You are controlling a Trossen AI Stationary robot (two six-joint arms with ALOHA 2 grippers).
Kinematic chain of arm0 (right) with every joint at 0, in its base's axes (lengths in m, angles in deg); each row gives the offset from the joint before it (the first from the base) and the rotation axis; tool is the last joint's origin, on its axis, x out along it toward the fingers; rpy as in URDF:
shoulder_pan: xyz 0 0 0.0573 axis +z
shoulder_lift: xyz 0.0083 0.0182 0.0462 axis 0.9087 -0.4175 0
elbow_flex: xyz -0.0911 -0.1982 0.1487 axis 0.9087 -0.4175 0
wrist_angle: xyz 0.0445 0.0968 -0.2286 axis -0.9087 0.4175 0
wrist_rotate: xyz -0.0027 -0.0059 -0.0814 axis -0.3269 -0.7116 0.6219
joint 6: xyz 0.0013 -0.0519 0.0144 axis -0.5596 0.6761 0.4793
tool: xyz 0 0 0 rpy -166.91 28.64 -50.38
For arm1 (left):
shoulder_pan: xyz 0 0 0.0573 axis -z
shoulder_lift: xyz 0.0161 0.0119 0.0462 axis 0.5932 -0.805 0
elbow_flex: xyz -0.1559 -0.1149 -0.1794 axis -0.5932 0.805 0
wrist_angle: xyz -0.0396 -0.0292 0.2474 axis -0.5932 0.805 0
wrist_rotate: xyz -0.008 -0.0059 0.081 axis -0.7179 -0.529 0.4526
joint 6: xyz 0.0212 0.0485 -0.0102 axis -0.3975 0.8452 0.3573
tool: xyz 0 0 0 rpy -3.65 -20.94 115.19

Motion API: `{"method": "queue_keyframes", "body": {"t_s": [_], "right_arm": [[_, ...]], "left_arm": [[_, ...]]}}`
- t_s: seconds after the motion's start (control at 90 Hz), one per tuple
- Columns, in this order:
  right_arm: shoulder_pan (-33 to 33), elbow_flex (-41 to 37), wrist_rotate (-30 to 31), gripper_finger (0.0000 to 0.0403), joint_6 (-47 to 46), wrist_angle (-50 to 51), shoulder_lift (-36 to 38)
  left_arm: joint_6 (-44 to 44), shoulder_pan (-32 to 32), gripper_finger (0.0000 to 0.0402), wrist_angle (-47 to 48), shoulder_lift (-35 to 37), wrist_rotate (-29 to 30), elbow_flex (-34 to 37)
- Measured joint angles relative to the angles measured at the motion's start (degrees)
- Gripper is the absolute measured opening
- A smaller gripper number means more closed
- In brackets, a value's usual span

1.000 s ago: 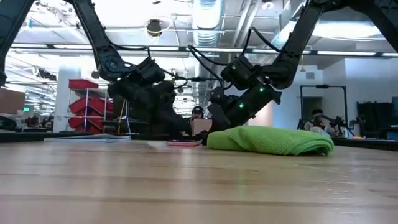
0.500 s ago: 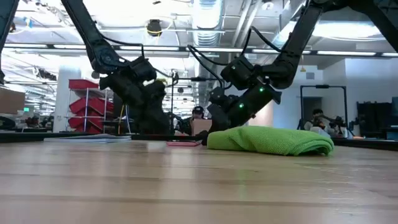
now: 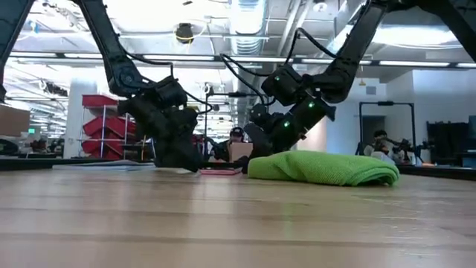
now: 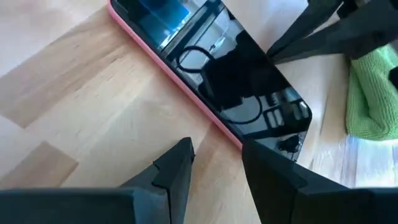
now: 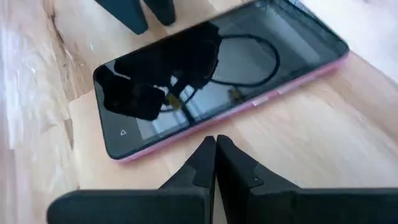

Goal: Apply microfiber cloth
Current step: Spray the front of the black cellphone with the white spray bottle

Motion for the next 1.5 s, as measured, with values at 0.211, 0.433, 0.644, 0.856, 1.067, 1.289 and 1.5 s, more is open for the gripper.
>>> {"method": "queue_keyframes", "body": {"t_s": [0.211,0.433,0.644,0.856,1.067,1.289,1.5], "right_arm": [[3.92,-0.5,8.25,0.0,0.8,17.87,13.01],[-1.63,-0.4,9.76,0.0,0.25,28.36,17.62],[-4.79,-0.15,-1.06,0.0,0.07,14.73,7.8],[-2.49,3.05,-3.42,0.0,1.28,5.93,1.25],[-2.57,5.3,-5.93,0.0,2.07,1.65,-2.96],[-2.61,5.49,-6.55,0.0,3.77,-1.66,-3.34],[-2.67,5.44,-8.23,0.0,4.87,-3.26,-3.48]], "left_arm": [[1.28,-0.09,0.0125,0.39,0.02,0.02,0.0],[1.85,-0.09,0.0125,0.17,0.02,-0.05,0.0],[1.89,0.05,0.0125,0.29,0.02,-0.51,0.0],[1.96,0.33,0.0125,-0.33,0.02,-1.09,0.07],[1.8,0.4,0.0125,-0.47,0.02,-1.26,0.09],[1.63,0.54,0.0125,-0.8,0.02,-1.25,0.09],[0.9,1.35,0.0125,-1.3,0.02,-1.25,0.09]]}}
